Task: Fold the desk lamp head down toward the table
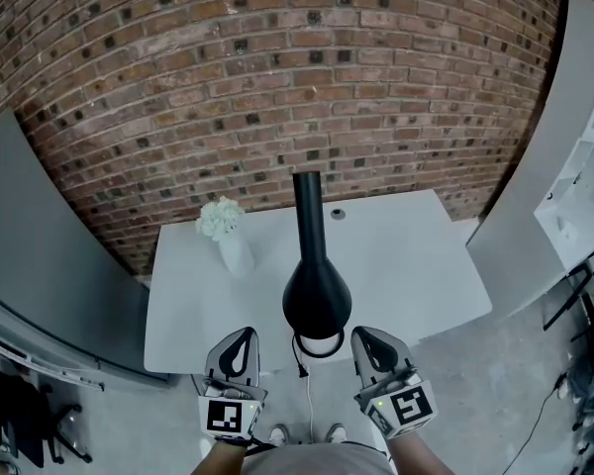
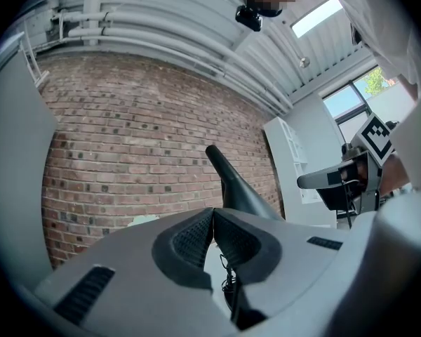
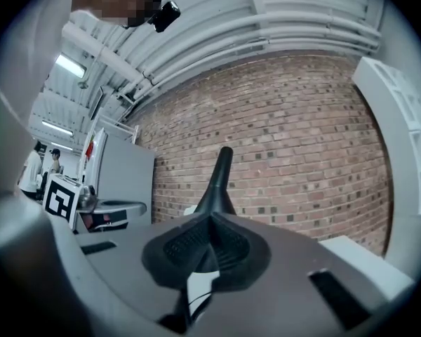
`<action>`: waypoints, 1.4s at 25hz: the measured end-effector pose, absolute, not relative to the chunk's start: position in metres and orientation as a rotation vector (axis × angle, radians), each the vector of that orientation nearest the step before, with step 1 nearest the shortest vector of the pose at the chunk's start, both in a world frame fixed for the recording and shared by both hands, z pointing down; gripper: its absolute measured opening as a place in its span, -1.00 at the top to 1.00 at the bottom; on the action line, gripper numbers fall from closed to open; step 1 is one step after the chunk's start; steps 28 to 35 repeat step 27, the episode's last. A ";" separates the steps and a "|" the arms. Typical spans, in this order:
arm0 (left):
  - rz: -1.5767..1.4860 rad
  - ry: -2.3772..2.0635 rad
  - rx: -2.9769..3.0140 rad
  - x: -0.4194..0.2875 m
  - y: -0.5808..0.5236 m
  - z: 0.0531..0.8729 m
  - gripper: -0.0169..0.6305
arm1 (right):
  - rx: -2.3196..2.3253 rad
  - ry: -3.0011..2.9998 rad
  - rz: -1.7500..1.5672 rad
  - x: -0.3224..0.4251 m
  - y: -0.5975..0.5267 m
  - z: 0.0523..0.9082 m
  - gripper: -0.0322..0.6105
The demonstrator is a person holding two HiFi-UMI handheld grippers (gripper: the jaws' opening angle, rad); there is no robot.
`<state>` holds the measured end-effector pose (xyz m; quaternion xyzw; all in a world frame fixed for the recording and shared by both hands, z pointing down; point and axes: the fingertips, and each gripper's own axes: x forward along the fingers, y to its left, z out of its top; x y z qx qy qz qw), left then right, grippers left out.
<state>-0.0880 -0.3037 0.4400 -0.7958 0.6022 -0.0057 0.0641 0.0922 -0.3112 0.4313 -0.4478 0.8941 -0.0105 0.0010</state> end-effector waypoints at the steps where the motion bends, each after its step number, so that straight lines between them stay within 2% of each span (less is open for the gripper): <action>1: -0.015 1.820 -2.401 -0.089 -0.303 0.440 0.92 | -1.404 2.806 -0.026 0.092 -0.311 0.430 0.85; 35: 0.009 1.782 -2.427 -0.085 -0.304 0.435 0.92 | -1.427 2.779 -0.040 0.091 -0.310 0.423 0.85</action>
